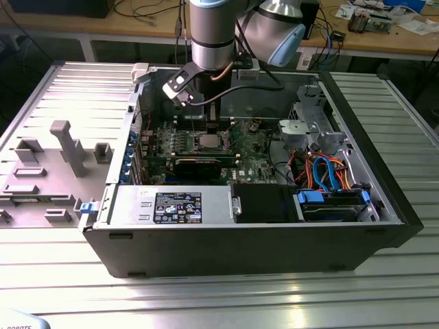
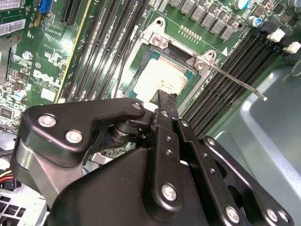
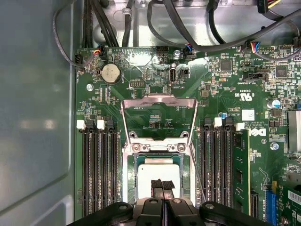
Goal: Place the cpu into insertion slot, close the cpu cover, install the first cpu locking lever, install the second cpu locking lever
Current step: 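Close the cpu cover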
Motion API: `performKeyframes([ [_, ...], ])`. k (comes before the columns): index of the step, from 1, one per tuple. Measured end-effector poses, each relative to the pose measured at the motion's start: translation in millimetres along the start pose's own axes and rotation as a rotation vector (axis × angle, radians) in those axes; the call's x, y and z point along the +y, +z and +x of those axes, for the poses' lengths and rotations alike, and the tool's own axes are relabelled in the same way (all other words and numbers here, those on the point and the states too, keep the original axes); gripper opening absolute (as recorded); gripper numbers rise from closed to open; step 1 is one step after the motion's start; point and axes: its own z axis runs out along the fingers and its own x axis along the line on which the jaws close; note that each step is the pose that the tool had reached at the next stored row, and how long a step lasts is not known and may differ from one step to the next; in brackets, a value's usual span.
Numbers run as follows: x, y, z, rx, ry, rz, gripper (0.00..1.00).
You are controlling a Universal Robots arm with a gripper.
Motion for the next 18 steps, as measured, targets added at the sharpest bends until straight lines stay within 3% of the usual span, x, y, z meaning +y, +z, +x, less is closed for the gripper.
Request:
performKeyframes([
  [13,0.0,-0.6,0.0,-0.0028,0.0,0.0002,0.11],
  [18,0.2,-4.9,0.2,-0.0071,0.0,0.0002,0.11],
])
